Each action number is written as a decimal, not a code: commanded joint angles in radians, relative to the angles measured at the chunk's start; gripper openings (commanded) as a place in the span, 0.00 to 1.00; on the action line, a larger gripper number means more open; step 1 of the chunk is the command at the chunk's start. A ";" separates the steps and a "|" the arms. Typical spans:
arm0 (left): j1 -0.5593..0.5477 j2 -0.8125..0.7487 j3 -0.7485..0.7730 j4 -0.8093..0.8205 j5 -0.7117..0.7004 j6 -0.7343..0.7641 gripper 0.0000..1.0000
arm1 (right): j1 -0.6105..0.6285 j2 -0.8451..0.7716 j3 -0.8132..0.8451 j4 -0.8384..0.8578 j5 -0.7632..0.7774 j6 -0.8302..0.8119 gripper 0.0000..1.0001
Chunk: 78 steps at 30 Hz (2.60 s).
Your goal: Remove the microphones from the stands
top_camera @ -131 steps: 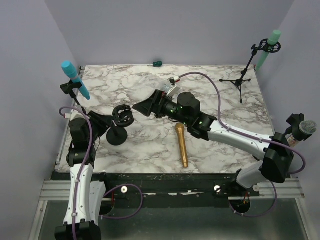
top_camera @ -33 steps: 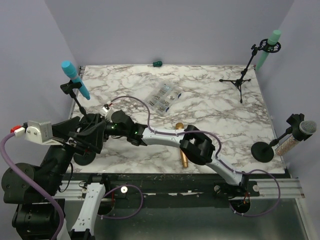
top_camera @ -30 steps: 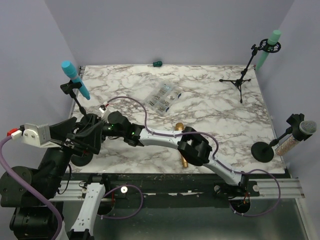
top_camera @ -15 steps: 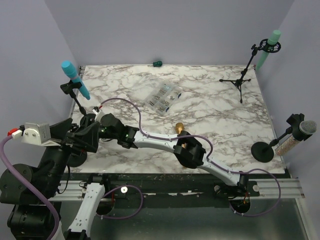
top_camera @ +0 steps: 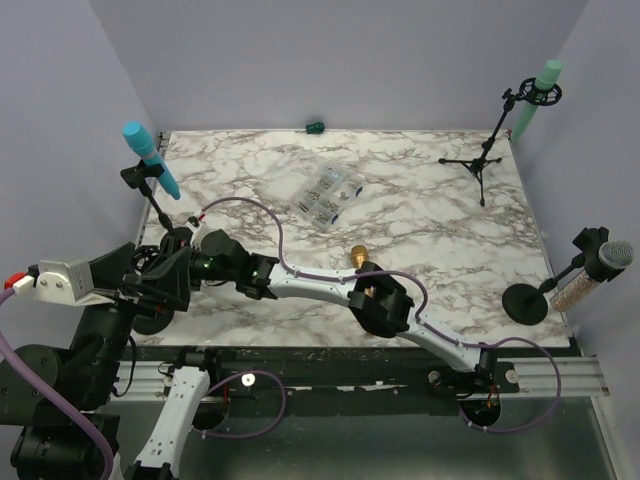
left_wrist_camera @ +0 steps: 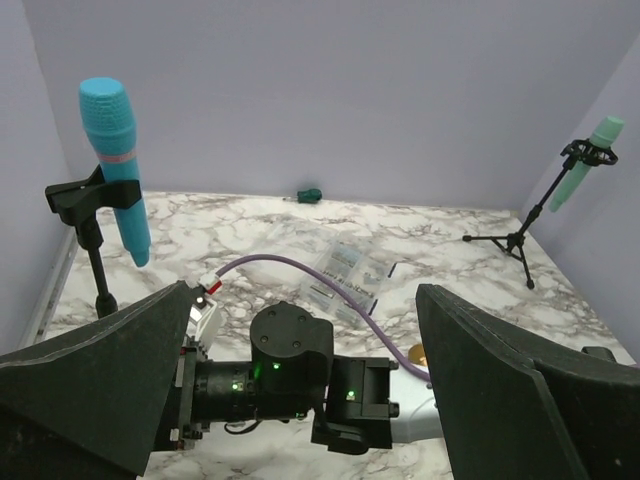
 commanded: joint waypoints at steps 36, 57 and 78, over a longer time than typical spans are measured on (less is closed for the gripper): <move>0.011 0.416 -0.055 0.180 -0.325 -0.058 0.99 | -0.310 -0.893 -1.068 0.073 -0.059 -0.244 1.00; 0.111 0.711 -0.176 0.650 -0.619 0.045 0.99 | -0.441 -1.006 -1.196 0.048 -0.060 -0.237 1.00; 0.236 0.724 -0.267 0.734 -0.348 0.059 0.43 | -0.441 -0.844 -1.088 0.057 -0.078 -0.180 1.00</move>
